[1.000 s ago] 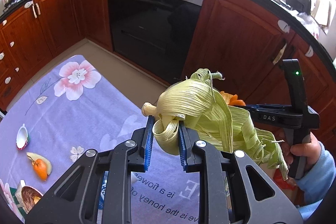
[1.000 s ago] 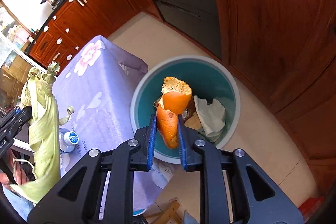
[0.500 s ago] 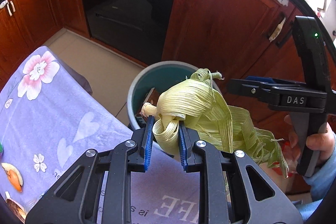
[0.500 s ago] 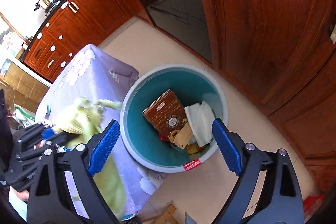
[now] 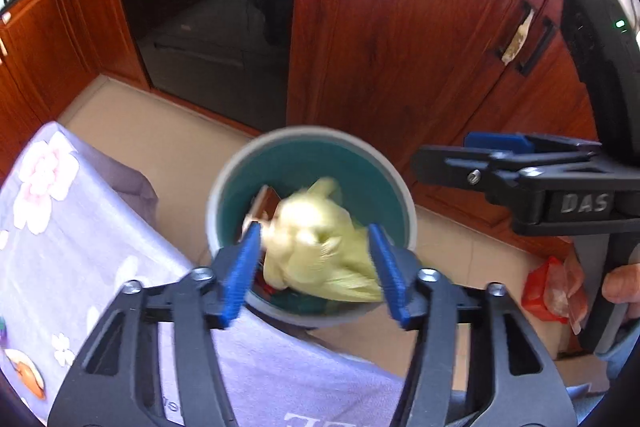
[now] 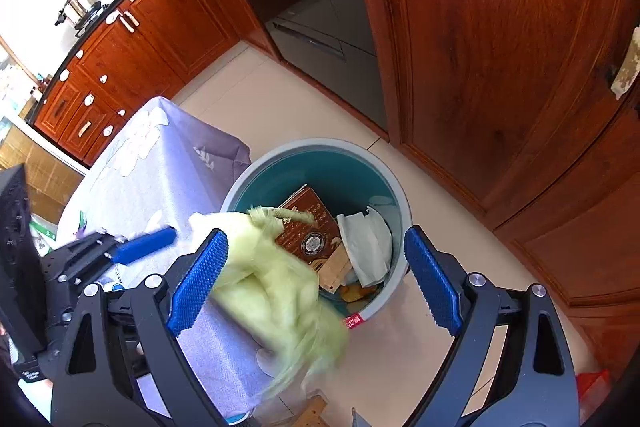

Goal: Collect trash
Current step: 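Lower the corn husks into the teal bin and open the left gripper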

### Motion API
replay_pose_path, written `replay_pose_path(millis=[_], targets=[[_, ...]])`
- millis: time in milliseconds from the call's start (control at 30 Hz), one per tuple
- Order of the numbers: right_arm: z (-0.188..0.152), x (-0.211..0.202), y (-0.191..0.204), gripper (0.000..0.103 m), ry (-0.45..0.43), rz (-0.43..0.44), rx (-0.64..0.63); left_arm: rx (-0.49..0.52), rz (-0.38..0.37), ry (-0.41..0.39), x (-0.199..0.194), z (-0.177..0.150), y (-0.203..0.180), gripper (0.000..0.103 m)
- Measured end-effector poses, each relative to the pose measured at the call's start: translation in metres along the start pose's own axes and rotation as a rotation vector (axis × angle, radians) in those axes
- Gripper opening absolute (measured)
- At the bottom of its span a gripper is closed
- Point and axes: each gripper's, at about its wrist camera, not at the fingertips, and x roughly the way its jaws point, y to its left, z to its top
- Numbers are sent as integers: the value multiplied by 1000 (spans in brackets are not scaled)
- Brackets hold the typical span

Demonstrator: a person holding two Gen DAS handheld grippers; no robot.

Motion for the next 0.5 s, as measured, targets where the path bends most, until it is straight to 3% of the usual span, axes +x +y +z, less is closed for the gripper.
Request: replay_pose_path(millis=[500], targets=[[-4, 0, 28, 92, -3, 3, -33, -81, 14, -43, -36, -17, 25, 67]])
